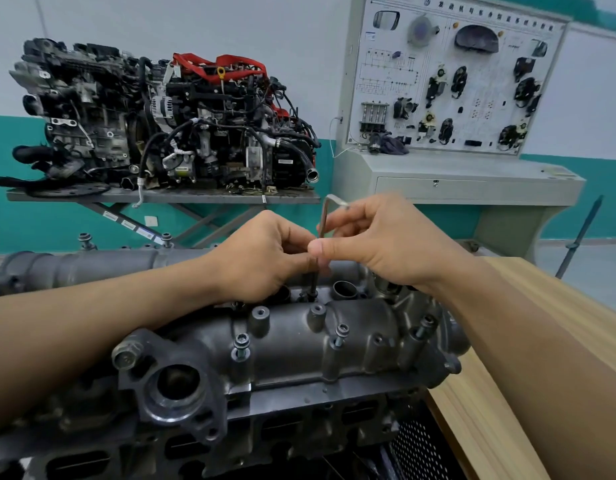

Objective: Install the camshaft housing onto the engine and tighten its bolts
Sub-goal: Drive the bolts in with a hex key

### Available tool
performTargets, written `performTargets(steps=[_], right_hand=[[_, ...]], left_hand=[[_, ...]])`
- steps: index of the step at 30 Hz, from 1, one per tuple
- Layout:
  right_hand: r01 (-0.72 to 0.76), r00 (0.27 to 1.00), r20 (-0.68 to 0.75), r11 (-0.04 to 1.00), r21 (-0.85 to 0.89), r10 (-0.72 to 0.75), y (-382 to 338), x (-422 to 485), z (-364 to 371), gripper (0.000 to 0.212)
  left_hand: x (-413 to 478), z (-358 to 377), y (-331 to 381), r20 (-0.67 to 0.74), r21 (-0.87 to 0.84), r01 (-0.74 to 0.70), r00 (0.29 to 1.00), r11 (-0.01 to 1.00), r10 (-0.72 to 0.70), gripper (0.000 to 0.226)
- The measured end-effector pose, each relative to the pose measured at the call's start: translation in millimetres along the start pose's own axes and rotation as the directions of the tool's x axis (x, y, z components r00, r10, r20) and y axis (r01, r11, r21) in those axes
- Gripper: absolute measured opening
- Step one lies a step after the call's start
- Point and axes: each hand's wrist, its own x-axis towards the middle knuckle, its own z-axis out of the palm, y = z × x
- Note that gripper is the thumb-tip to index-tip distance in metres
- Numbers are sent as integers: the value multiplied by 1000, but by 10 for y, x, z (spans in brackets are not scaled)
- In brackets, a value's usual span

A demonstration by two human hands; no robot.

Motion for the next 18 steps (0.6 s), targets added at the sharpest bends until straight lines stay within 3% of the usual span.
performTargets(steps=[3,8,12,14,18], right_hand=[[19,994,106,999,40,-23,-4,-1,-5,16],[41,997,68,999,-12,-40,-24,9,-16,4],[9,998,-55,997,-72,-13,-23,39,14,26],[2,999,-31,995,-98,-5,-8,41,3,28],[-14,999,40,999,38,12,52,27,-99,34]], left_hand=[[-24,14,33,96,1,28,995,1000,-28,21],[-16,23,13,96,24,41,994,999,-43,20],[19,15,-27,-36,-9,16,999,1000,-16,17],[29,6,-34,-65,-11,25,998,1000,-26,14],[-15,16,10,53,-2,39,998,999,-39,22]])
